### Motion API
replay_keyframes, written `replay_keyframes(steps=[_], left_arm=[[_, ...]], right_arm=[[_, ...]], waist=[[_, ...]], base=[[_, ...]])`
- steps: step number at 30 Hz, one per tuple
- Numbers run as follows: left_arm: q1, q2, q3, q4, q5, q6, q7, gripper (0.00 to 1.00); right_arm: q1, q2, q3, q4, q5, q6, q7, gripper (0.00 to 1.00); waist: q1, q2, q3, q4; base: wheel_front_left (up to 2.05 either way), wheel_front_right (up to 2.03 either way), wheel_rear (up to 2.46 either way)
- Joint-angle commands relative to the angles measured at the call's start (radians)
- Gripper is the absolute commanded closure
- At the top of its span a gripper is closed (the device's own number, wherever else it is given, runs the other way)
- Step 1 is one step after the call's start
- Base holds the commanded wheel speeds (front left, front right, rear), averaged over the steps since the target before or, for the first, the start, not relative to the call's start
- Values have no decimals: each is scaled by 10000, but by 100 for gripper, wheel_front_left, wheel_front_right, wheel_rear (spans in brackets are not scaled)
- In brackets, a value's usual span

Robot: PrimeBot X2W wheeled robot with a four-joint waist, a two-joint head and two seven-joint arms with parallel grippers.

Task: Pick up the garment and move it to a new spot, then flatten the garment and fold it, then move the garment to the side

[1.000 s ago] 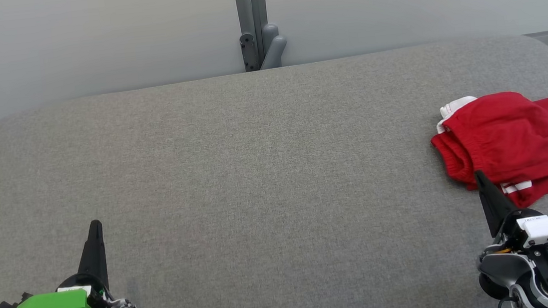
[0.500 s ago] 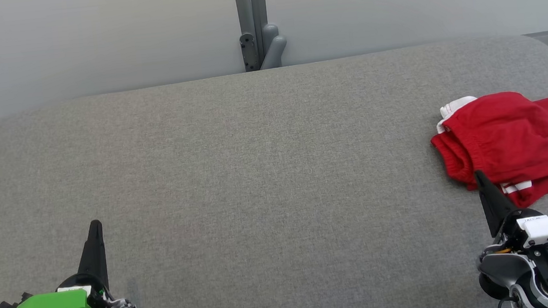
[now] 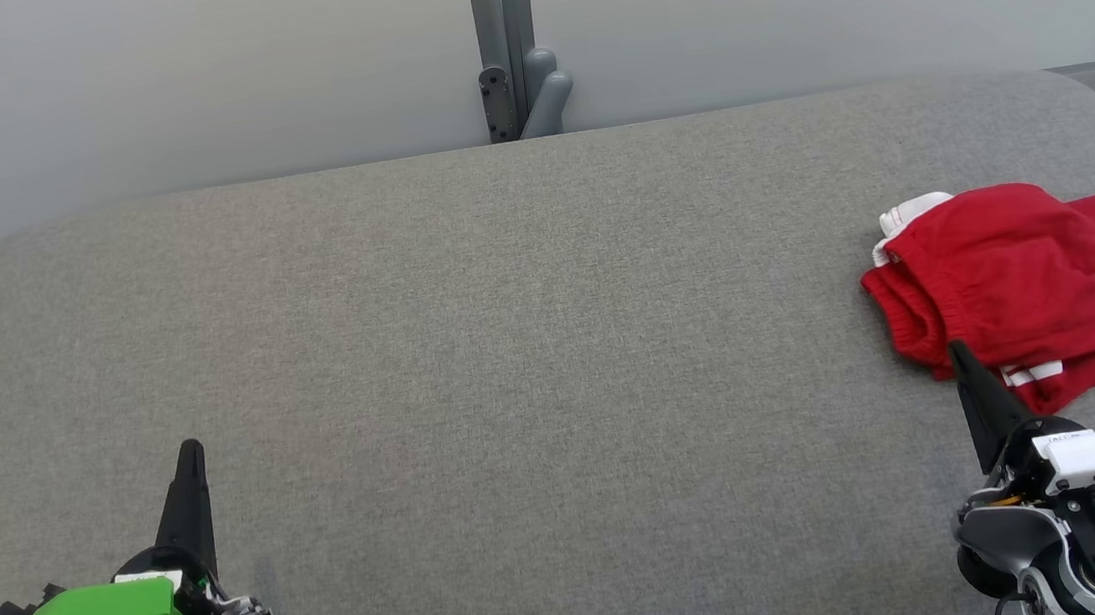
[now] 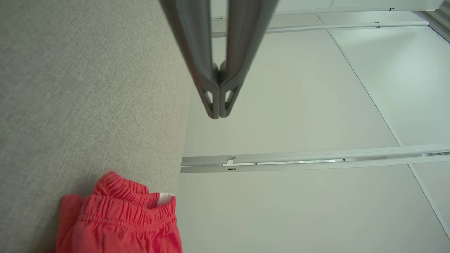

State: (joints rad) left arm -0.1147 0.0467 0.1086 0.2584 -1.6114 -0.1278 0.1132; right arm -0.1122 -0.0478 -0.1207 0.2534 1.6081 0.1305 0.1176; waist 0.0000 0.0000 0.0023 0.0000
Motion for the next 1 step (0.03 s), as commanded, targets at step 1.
replay_keyframes(steps=[1], left_arm=[[-134,67,35,-44,-15,-56,12,100]], right_arm=[[-85,-45,-20,-36,60,4,21,100]], waist=[[0,0,0,0]], base=[[0,0,0]])
